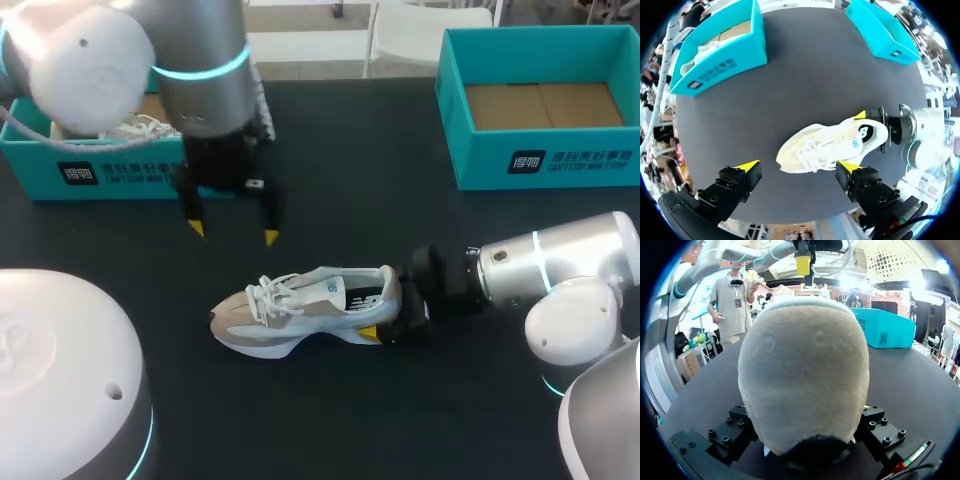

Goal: Take the shoe out of the shoebox, open the shoe tongue, remove and reinsert the insole, then place the shoe into the shoebox

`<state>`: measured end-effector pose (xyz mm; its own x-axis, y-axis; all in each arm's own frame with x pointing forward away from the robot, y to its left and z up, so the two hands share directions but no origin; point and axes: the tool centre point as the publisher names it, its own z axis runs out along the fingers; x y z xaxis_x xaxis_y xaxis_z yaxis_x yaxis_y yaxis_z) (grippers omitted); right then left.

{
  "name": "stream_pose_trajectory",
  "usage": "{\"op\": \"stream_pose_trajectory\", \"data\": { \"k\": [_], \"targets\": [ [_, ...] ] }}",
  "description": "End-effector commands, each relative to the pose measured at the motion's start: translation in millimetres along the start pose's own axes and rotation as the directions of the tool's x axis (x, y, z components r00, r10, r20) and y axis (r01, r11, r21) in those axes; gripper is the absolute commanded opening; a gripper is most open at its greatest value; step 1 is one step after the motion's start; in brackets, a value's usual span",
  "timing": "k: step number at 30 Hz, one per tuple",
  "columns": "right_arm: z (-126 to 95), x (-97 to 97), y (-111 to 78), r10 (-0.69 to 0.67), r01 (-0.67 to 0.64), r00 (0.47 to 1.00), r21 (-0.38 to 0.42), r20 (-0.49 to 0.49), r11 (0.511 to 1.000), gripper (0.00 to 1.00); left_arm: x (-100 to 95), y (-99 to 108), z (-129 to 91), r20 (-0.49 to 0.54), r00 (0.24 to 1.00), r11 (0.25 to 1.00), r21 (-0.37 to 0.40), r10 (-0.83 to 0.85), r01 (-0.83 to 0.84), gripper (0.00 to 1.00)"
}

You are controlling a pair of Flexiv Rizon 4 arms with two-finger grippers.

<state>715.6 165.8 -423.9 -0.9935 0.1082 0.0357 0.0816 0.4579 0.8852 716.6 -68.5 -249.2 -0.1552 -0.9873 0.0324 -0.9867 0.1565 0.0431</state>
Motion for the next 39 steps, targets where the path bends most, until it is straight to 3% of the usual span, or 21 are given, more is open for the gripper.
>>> {"op": "stream_pose_trajectory", "data": {
  "k": [1,13,28,32,39],
  "targets": [
    [6.1,-1.1,-1.1,0.001,-0.001,1.000,0.005,-0.001,1.000,0.00,25.8,-0.9,11.7,0.029,0.999,0.999,0.009,-0.046,0.046,1.00],
    [6.1,-1.1,-1.1,0.001,-0.001,1.000,0.005,-0.001,1.000,0.00,74.5,6.4,35.8,0.090,0.995,0.999,-0.013,-0.051,0.053,1.00],
    [6.1,-1.1,-1.1,0.001,-0.001,1.000,0.005,-0.001,1.000,0.00,74.5,6.4,35.8,0.090,0.995,0.999,-0.013,-0.051,0.053,1.00],
    [6.1,-1.1,-1.1,0.001,-0.001,1.000,0.005,-0.001,1.000,0.00,87.4,2.1,47.9,0.077,0.994,0.995,-0.058,-0.071,0.076,1.00],
    [6.1,-1.1,-1.1,0.001,-0.001,1.000,0.005,-0.001,1.000,0.00,108.2,-7.6,74.0,0.112,0.989,0.993,-0.041,-0.101,0.106,1.00]
  ]
}}
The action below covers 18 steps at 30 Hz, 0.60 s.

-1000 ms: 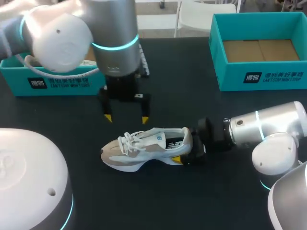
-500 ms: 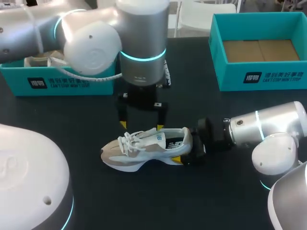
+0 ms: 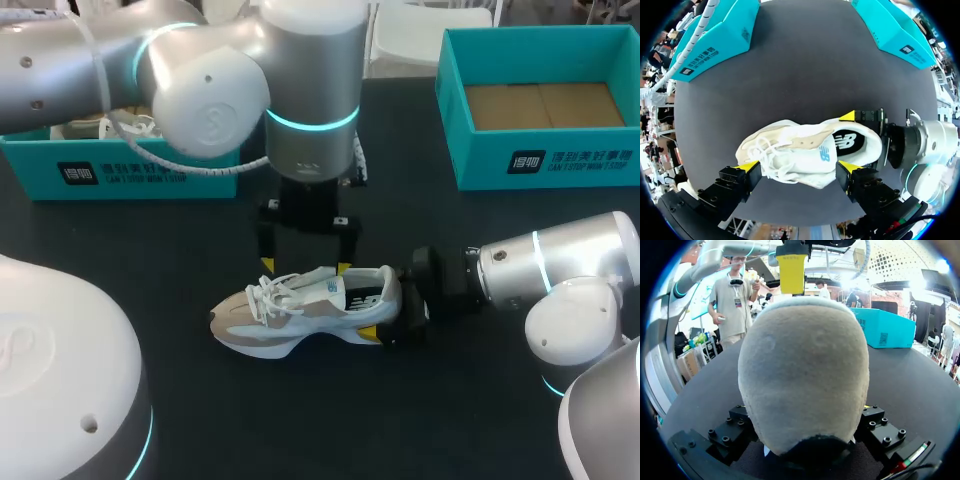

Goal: Take the shoe out of the shoebox, open the shoe tongue, remove and reinsert the insole, then place the shoe into the shoebox

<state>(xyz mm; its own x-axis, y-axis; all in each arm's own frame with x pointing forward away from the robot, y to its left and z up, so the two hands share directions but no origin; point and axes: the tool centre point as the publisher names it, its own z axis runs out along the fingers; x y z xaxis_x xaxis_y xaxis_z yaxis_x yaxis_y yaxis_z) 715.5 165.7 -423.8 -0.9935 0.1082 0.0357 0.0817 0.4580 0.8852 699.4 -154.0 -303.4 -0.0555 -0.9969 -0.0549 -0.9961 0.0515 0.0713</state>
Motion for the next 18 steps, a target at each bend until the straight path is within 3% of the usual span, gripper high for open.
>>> {"op": "stream_pose_trajectory", "data": {
  "k": [1,18],
  "targets": [
    [6.2,-1.1,-1.1,0.001,-0.001,1.000,0.005,-0.001,1.000,0.00,26.9,-7.1,16.7,0.034,0.999,1.000,-0.017,0.004,-0.003,1.00],
    [6.2,-1.1,-1.1,0.001,-0.001,1.000,0.005,-0.001,1.000,0.00,37.5,-7.0,51.0,0.094,0.993,0.998,0.021,-0.065,0.063,1.00]
  ]
}}
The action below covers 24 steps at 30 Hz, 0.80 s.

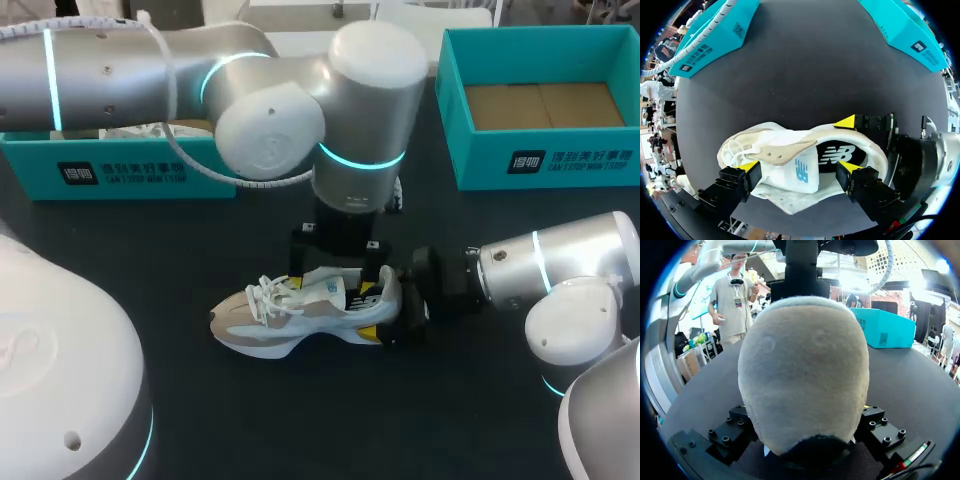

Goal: Take the shoe out of the shoebox, open the shoe tongue, remove and reinsert the insole, then place the shoe into the shoebox

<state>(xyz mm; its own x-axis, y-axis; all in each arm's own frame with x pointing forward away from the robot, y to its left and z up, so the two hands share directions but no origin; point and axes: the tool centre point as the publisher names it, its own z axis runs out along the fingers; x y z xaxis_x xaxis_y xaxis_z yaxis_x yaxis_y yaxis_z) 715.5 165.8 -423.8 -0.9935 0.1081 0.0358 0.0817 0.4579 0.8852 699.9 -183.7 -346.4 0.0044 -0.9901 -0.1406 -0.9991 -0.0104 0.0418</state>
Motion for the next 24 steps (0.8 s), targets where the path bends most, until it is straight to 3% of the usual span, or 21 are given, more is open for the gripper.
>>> {"op": "stream_pose_trajectory", "data": {
  "k": [1,11,17,19,21,24],
  "targets": [
    [6.1,-1.1,-1.2,0.001,-0.001,1.000,0.005,0.000,1.000,0.00,6.2,-0.7,11.7,0.026,1.000,1.000,0.001,-0.005,0.005,1.00],
    [6.1,-1.1,-1.2,0.001,-0.001,1.000,0.005,0.000,1.000,0.00,-11.3,-2.8,28.2,0.070,0.997,0.999,-0.004,-0.043,0.044,1.00],
    [6.1,-1.1,-1.2,0.001,-0.001,1.000,0.005,0.000,1.000,0.00,-27.9,-0.4,19.0,0.065,0.995,0.997,-0.002,-0.073,0.073,1.00],
    [6.1,-1.1,-1.2,0.001,-0.001,1.000,0.005,0.000,1.000,0.00,-33.2,0.8,16.2,0.067,0.994,0.996,0.008,-0.087,0.087,0.88],
    [6.1,-1.1,-1.2,0.001,-0.001,1.000,0.005,0.000,1.000,0.00,-38.1,1.6,14.2,0.072,0.993,0.995,0.010,-0.095,0.094,0.60],
    [6.1,-1.1,-1.2,0.001,-0.001,1.000,0.005,0.000,1.000,0.00,-44.3,3.4,10.8,0.077,0.992,0.994,0.018,-0.104,0.103,0.44]
  ]
}}
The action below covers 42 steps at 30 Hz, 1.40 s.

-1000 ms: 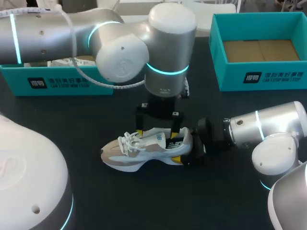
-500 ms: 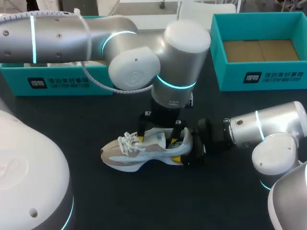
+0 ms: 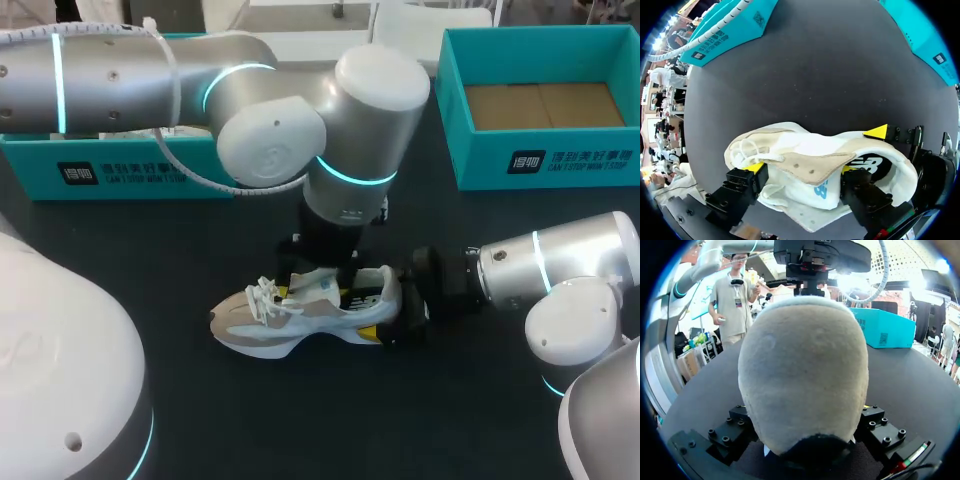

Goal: Take the shoe out of the shoebox, open the shoe tongue, remove and reinsert the insole, then place the shoe into the shoebox

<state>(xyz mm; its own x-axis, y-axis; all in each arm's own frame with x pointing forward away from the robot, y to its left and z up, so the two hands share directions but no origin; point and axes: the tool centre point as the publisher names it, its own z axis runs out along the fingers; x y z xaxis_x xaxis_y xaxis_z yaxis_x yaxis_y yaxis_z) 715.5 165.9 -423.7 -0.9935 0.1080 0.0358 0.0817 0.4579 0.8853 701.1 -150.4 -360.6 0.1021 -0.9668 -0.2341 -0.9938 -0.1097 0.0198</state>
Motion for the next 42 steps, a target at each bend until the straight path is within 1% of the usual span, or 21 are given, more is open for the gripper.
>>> {"op": "stream_pose_trajectory", "data": {
  "k": [1,4,6,7,12,15,19,23,24,28,32,36,39,42],
  "targets": [
    [6.0,-1.1,-1.3,0.001,-0.001,1.000,0.006,0.000,1.000,0.00,-16.4,4.6,-8.0,-0.016,1.000,1.000,0.008,-0.003,0.003,0.38],
    [6.0,-1.1,-1.3,0.001,-0.001,1.000,0.006,0.000,1.000,0.00,-21.4,4.8,-12.6,-0.026,1.000,1.000,0.001,-0.002,0.002,0.22],
    [6.0,-1.1,-1.3,0.001,-0.001,1.000,0.006,0.000,1.000,0.00,-24.5,4.6,-17.2,-0.040,0.999,1.000,-0.007,0.001,-0.001,0.06],
    [6.0,-1.1,-1.3,0.001,-0.001,1.000,0.006,0.000,1.000,0.00,-26.1,4.8,-19.8,-0.051,0.999,1.000,-0.010,0.004,-0.005,0.00],
    [6.0,-1.1,-1.3,0.001,-0.001,1.000,0.006,0.000,1.000,0.00,-35.9,6.2,-32.6,-0.086,0.996,0.999,-0.020,0.031,-0.033,0.00],
    [6.0,-1.1,-1.3,0.001,-0.001,1.000,0.006,0.000,1.000,0.00,-44.7,8.2,-39.3,-0.105,0.992,0.997,-0.032,0.072,-0.075,0.00],
    [6.0,-1.1,-1.3,0.001,-0.001,1.000,0.006,0.000,1.000,0.00,-57.8,9.8,-47.9,-0.116,0.990,0.996,-0.033,0.083,-0.088,0.00],
    [6.0,-1.1,-1.3,0.001,-0.001,1.000,0.006,0.000,1.000,0.00,-72.2,13.1,-54.3,-0.092,0.986,0.990,-0.010,0.138,-0.140,0.00],
    [6.0,-1.1,-1.3,0.001,-0.001,1.000,0.006,0.000,1.000,0.00,-75.8,13.4,-53.9,-0.075,0.987,0.990,0.014,0.142,-0.142,0.00],
    [6.0,-1.1,-1.3,0.001,-0.001,1.000,0.006,0.000,1.000,0.00,-90.5,12.3,-46.0,-0.022,0.986,0.985,0.049,0.165,-0.164,0.00],
    [6.0,-1.1,-1.3,0.001,-0.001,1.000,0.006,0.000,1.000,0.00,-101.8,13.0,-33.5,0.023,0.981,0.981,0.042,0.191,-0.191,0.00],
    [6.0,-1.1,-1.3,0.001,-0.001,1.000,0.006,0.000,1.000,0.00,-102.7,12.9,-12.6,0.100,0.980,0.983,0.039,0.174,-0.178,0.00],
    [6.0,-1.1,-1.3,0.001,-0.001,1.000,0.006,0.000,1.000,0.00,-103.5,7.8,3.0,0.125,0.980,0.988,0.019,0.152,-0.155,0.00],
    [6.0,-1.1,-1.3,0.001,-0.001,1.000,0.006,0.000,1.000,0.00,-104.3,6.6,15.4,0.127,0.980,0.988,0.006,0.151,-0.153,0.00]
  ]
}}
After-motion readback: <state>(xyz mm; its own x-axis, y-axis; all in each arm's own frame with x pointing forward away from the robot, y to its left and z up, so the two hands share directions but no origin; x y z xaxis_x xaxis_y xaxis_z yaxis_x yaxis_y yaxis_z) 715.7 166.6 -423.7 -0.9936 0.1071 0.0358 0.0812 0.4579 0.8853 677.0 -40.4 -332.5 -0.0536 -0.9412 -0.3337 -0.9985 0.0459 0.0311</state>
